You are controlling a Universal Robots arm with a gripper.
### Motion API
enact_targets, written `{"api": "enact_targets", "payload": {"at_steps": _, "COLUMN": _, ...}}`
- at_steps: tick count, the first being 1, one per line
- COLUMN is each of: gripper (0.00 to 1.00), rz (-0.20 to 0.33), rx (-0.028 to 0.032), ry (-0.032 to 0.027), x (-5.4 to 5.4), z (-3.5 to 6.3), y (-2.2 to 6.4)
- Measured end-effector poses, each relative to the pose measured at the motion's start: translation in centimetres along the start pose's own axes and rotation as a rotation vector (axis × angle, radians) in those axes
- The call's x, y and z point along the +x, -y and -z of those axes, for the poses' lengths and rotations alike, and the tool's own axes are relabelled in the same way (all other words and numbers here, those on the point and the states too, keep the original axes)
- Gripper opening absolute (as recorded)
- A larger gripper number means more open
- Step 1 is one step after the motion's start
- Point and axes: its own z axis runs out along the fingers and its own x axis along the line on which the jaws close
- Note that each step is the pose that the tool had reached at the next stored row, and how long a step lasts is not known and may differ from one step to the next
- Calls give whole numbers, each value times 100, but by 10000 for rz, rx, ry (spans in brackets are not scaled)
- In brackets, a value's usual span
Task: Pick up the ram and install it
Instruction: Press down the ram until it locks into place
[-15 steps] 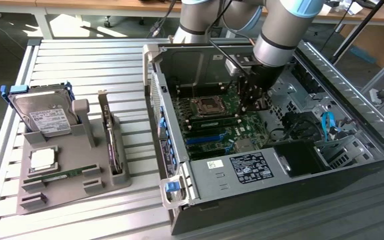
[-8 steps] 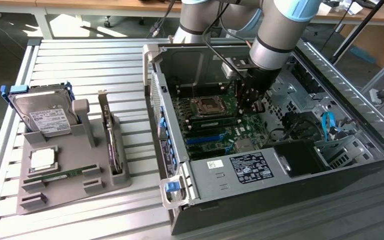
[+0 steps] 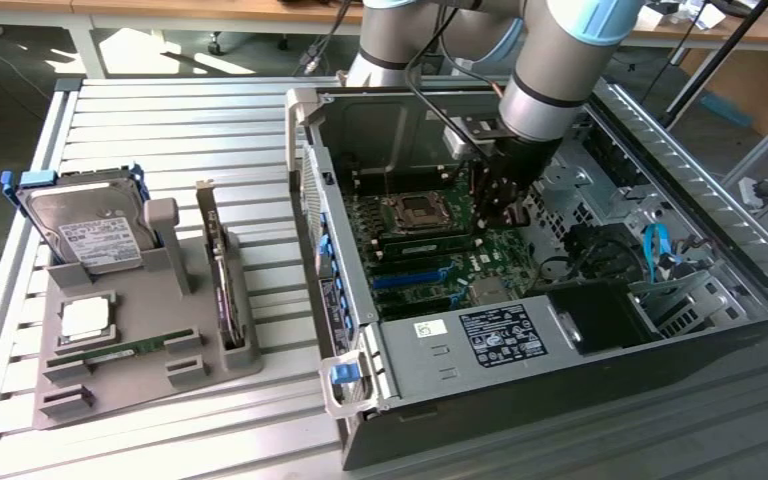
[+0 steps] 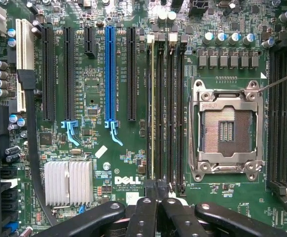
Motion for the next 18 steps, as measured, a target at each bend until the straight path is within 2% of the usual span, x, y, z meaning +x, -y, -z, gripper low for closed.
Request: {"api": "enact_targets", "payload": {"at_steps": 18, "gripper": 10, "rz": 0, "rx": 0, "ry": -1, "x": 19, "z": -53, "y": -3}}
